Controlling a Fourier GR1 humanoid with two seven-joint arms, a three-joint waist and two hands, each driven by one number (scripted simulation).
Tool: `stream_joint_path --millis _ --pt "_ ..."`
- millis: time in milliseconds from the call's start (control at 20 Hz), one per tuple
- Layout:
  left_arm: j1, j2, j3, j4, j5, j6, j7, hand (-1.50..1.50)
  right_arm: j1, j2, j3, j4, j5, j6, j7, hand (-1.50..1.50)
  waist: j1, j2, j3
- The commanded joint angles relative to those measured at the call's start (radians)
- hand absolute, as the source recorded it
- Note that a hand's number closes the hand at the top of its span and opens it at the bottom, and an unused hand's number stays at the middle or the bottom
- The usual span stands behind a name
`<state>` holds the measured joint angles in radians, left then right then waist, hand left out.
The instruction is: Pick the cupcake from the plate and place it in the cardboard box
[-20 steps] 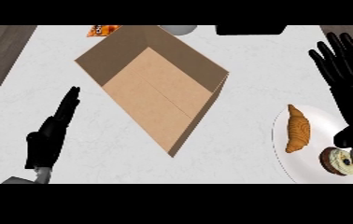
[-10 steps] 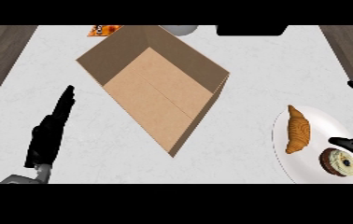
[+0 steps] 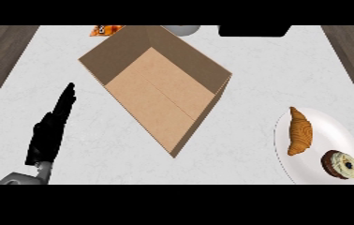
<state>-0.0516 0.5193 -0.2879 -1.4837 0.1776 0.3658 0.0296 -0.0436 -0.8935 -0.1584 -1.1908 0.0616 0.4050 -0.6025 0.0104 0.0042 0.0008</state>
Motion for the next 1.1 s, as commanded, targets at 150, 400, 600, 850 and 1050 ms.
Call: stream_joint_path --millis 150,400,600,850,1050 --pt "-0.004 0.007 0.009 -0.010 -0.006 -0.010 0.028 0.00 0.019 -0.201 0.154 -0.068 0.249 0.086 0.034 -1.50 0.006 -0.003 -0.002" --pt "0.019 -0.059 -0.003 0.022 -0.049 0.015 -0.018 0.00 0.105 -0.171 0.211 -0.145 0.331 0.090 0.045 -1.50 -0.018 -0.006 -0.001" --pt "0.021 -0.047 0.060 0.038 -0.038 -0.046 -0.023 0.00 0.100 -0.089 0.194 -0.224 0.366 0.091 0.213 -1.50 -0.016 -0.006 -0.001" --pt "0.050 -0.066 0.085 0.008 -0.081 -0.064 -0.030 0.00 0.117 -0.008 0.186 -0.202 0.463 0.048 0.220 -1.50 -0.012 -0.005 -0.001" --pt "0.093 -0.081 0.072 -0.097 -0.119 -0.052 0.050 0.00 0.162 0.023 0.175 -0.244 0.514 0.042 0.269 -1.50 -0.013 -0.006 -0.001"
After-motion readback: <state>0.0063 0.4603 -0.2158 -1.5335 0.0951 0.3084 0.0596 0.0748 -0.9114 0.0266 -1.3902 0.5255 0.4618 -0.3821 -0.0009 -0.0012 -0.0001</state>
